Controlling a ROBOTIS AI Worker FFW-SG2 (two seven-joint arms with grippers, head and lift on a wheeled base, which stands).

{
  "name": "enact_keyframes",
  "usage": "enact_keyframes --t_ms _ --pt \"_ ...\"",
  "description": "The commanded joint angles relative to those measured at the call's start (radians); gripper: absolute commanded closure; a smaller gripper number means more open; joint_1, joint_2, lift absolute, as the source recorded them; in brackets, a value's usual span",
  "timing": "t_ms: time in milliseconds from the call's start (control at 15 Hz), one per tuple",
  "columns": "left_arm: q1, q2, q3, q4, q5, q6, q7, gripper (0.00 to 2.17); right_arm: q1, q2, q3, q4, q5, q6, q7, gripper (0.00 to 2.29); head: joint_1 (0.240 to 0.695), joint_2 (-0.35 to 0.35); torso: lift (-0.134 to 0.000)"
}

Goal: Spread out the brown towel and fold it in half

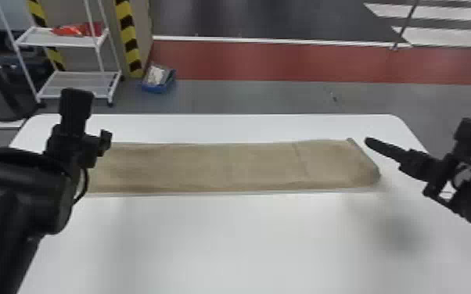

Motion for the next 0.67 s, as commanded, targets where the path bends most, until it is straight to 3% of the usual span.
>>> enact_keyframes --t_ms 0,200,600 --pt "0.009 -0.003 -0.004 0.01 -0.029 -0.019 0.024 0.11 0.006 -0.003 -0.018 0.015 -0.002 -0.019 -0.001 0.2 0.695 -0.073 -0.128" --pt "0.066 0.0 0.039 -0.036 -0.014 -0.046 0.027 0.11 0.045 -0.014 -0.029 0.0 -0.021 -0.025 0.001 0.17 0.695 -0.077 -0.128" --pt "0.132 0.006 0.142 -0.087 0.151 -0.071 -0.022 0.11 0.092 -0.04 -0.027 -0.044 -0.018 -0.022 0.009 0.19 0.695 -0.081 -0.128"
